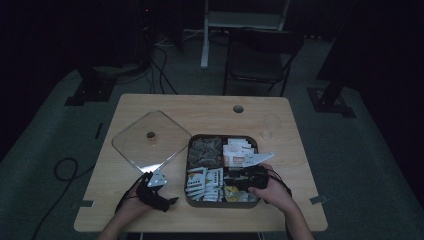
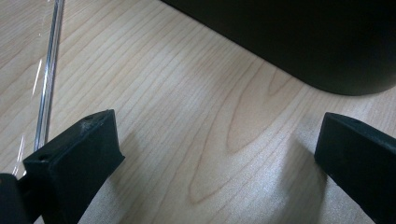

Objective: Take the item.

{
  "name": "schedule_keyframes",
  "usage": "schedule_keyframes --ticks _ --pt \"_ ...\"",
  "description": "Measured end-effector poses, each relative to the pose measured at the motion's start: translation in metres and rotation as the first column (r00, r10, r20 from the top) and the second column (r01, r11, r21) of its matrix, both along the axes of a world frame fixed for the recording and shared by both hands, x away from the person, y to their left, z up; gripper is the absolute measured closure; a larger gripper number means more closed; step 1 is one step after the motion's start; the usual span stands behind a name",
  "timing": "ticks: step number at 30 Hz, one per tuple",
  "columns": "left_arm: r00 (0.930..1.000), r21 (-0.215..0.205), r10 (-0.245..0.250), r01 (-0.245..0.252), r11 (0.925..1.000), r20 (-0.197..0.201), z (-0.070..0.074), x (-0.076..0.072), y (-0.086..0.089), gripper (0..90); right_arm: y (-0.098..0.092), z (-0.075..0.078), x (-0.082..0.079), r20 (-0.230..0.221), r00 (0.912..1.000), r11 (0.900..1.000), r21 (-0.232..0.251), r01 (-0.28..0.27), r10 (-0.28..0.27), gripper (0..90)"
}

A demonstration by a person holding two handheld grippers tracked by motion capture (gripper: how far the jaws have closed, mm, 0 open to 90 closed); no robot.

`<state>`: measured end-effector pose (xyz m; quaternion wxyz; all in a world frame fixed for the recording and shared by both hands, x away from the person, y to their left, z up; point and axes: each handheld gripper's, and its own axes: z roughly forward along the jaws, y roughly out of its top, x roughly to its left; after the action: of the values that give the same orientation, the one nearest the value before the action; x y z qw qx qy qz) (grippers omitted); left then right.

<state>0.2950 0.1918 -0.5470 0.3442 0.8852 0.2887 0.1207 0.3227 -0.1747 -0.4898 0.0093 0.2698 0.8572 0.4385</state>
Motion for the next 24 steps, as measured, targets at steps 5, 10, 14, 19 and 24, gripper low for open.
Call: schedule_keyframes --ticks 5,10,14,19,24 --pt "1.0 0.0 0.0 0.0 1.0 0.0 0.0 0.0 0.0 0.7 0.003 -0.005 0.0 0.0 0.9999 0.999 -0.047 -0.015 0.015 72.1" --pt "1.0 0.0 0.001 -0.001 1.0 0.0 0.0 0.0 0.0 0.7 0.007 -0.008 0.001 -0.019 0.9998 0.997 -0.077 -0.01 0.008 82.7" --pt "1.0 0.0 0.001 -0.001 1.0 0.0 0.0 0.0 0.0 0.7 0.005 -0.008 0.002 -0.012 0.9999 0.997 -0.08 0.004 -0.005 90.0" --pt "1.0 0.0 0.0 0.0 1.0 0.0 0.0 0.0 0.0 0.6 0.0 -0.001 0.0 0.021 0.9995 0.999 -0.029 0.025 -0.025 90.0" --pt "1.0 -0.001 0.001 -0.001 1.0 0.0 0.0 0.0 0.0 0.7 -0.008 0.007 0.0 0.03 0.9976 0.998 0.029 0.062 -0.063 90.0"
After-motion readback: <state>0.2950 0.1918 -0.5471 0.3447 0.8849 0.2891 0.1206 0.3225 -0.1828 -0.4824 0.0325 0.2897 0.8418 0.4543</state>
